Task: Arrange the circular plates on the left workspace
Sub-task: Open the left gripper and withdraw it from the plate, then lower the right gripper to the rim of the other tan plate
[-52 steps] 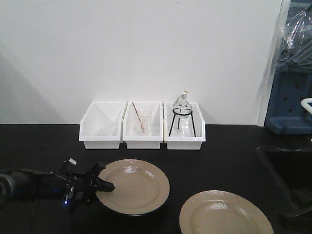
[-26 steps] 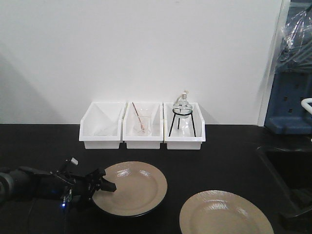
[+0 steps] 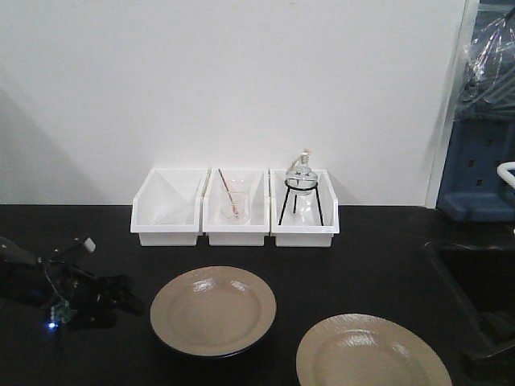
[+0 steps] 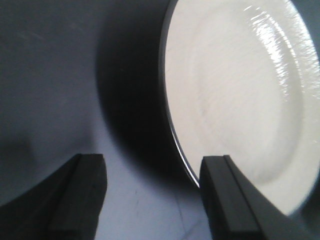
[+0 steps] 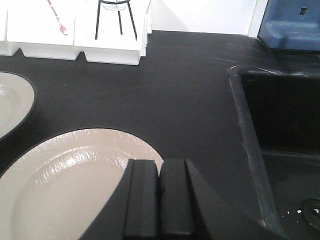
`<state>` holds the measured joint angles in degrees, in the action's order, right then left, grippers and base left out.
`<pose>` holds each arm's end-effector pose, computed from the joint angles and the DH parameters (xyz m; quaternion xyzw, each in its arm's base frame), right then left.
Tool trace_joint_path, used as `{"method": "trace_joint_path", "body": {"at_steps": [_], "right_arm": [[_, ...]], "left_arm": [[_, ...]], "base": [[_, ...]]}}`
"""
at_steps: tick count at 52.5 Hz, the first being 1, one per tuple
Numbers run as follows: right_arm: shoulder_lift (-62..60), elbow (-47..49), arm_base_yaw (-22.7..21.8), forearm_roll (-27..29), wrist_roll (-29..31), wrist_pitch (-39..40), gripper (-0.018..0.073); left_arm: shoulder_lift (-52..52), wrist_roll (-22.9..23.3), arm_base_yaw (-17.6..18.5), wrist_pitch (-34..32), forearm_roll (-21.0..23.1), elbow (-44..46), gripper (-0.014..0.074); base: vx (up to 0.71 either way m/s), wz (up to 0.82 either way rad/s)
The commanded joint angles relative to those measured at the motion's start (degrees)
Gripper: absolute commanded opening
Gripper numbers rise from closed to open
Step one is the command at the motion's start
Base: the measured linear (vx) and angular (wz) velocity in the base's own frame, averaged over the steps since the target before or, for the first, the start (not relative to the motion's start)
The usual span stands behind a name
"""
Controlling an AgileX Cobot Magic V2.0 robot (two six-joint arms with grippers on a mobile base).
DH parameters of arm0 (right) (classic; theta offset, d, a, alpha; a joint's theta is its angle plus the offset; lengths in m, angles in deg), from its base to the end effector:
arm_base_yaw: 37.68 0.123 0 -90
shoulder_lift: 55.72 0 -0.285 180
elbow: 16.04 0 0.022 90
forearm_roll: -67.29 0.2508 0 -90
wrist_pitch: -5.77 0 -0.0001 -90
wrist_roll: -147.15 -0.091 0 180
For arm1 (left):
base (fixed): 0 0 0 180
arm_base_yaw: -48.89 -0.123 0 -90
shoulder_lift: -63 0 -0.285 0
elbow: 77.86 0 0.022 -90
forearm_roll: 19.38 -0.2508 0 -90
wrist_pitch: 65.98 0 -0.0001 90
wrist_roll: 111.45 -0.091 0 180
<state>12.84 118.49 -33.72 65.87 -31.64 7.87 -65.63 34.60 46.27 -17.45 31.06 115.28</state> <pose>0.2177 0.0152 0.2722 -0.0479 0.8273 0.0069 0.5597 0.4513 -0.0320 0.1924 0.0156 0.9261 -0.2980 0.2309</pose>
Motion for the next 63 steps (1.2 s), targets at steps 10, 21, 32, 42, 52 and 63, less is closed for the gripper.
{"method": "trace_joint_path", "body": {"at_steps": [10, 21, 32, 42, 52, 63], "right_arm": [[-0.68, 2.18, 0.02, 0.13, 0.35, 4.56, -0.0004], [-0.68, 2.18, 0.02, 0.12, 0.35, 4.39, -0.0004], [0.41, 6.55, 0.02, 3.98, -3.3, -0.53, -0.0004], [13.88, 28.3, -0.03, 9.62, -0.5, -29.02, -0.0002], [31.14, 46.74, -7.06, 35.92, 17.67, -47.66, -0.0002], [42.21, 49.12, -23.83, 59.23, 33.19, -61.51, -0.0001]], "left_arm": [[15.73, 0.34, -2.38, 2.0, -2.09, 1.15, 0.0101], [30.2, -6.5, -2.55, -10.36, -3.79, -9.95, -0.0007], [44.47, -16.95, -2.55, -25.48, -3.26, -29.38, -0.0005], [52.39, -19.47, -2.55, -37.79, -3.26, -44.75, -0.0005], [54.72, -19.47, -2.55, -42.37, -3.31, -51.79, -0.0005], [54.72, -19.47, -2.55, -42.59, -3.31, -52.62, -0.0005]], "base": [[0.0, 0.0], [0.0, 0.0], [0.0, 0.0], [0.0, 0.0], [0.0, 0.0], [0.0, 0.0]]}}
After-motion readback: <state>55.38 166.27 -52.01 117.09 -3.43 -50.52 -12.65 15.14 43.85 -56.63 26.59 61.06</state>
